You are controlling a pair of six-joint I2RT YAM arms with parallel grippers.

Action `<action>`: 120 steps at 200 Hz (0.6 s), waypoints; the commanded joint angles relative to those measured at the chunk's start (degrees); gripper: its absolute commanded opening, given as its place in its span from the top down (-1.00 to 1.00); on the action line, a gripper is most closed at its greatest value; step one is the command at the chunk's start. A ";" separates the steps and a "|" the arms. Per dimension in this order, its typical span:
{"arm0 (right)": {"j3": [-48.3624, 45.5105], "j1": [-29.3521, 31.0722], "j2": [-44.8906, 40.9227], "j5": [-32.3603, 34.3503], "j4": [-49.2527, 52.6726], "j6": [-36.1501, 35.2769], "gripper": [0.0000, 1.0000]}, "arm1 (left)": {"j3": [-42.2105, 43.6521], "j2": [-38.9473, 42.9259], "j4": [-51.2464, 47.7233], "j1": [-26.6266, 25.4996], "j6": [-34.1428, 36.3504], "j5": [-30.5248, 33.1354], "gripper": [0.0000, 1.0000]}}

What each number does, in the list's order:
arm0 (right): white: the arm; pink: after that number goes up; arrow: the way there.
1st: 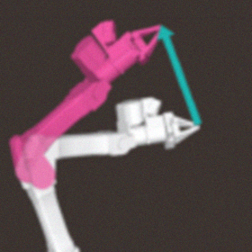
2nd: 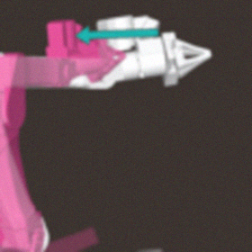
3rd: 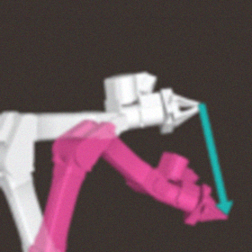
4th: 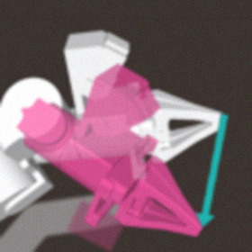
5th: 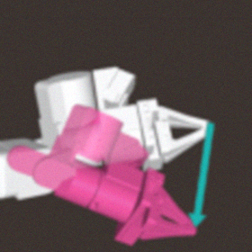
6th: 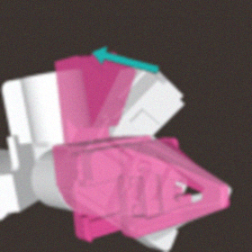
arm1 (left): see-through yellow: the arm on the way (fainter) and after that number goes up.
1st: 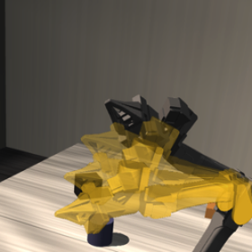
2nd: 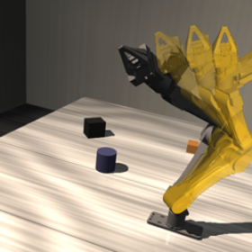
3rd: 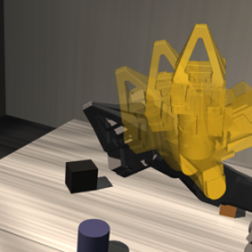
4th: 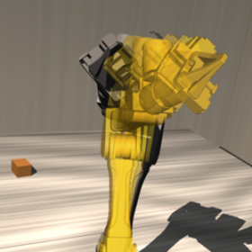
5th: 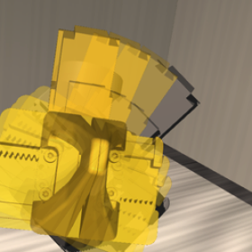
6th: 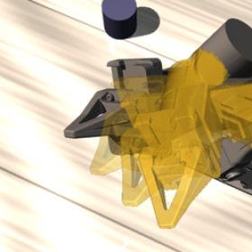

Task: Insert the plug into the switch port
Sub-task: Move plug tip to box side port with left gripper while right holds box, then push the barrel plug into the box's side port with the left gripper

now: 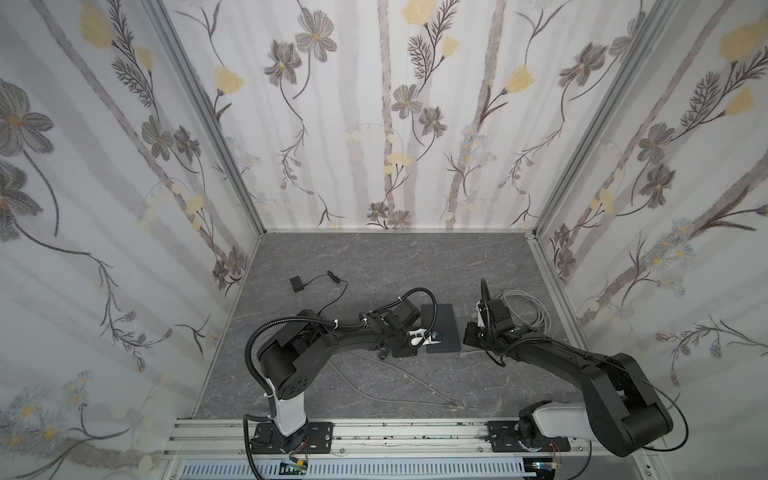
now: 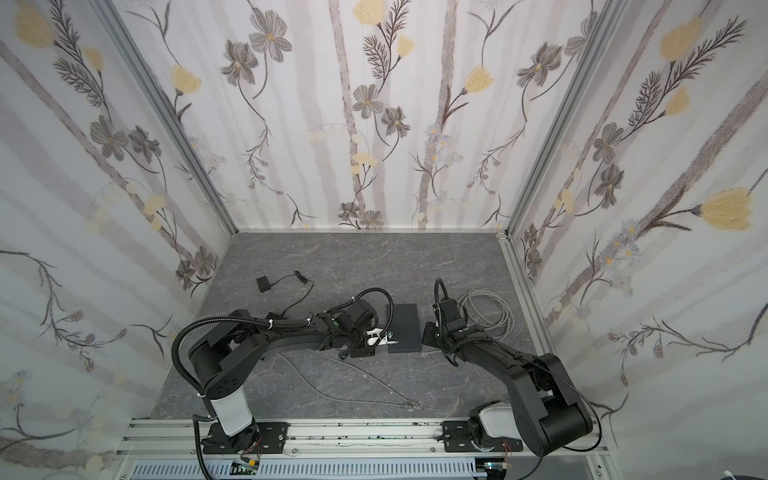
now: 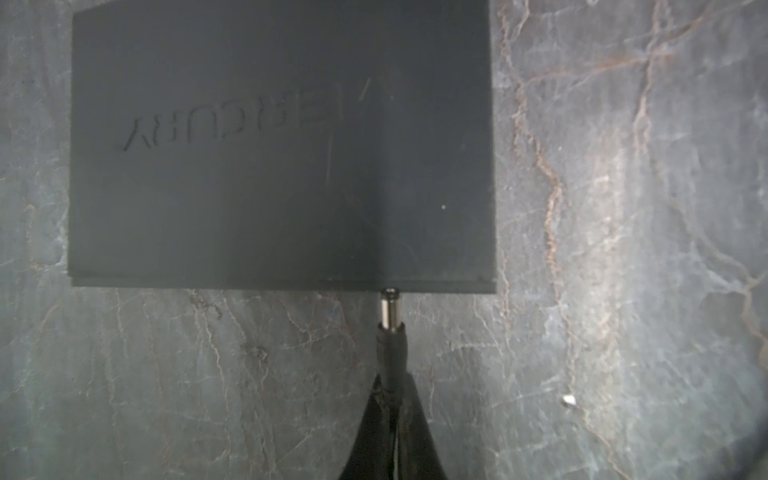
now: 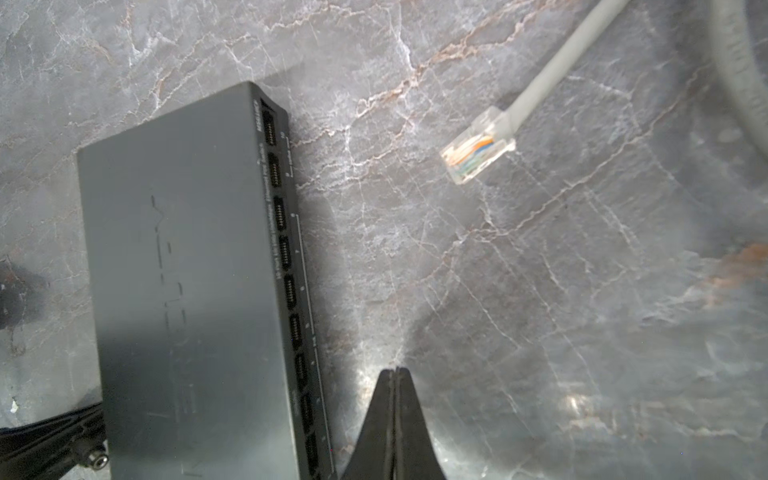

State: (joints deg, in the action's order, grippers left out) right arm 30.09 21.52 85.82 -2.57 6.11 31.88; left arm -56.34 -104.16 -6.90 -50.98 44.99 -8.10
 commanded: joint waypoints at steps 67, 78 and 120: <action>0.35 0.12 0.23 -0.10 -2.33 -0.02 0.89 | -5.57 -4.25 -15.74 -3.94 1.44 10.76 1.00; 0.35 0.23 0.47 -0.37 -2.54 0.11 0.89 | -6.11 -4.62 -16.09 -4.04 1.03 10.65 1.00; 0.41 0.80 1.09 -0.95 -3.20 0.60 0.89 | -7.81 -6.47 -18.53 -4.04 0.56 12.33 1.00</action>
State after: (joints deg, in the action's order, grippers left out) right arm 30.11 22.09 86.59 -2.63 4.93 31.92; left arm -64.29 -108.77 -16.58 -55.09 45.41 3.01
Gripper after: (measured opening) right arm 0.056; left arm 0.052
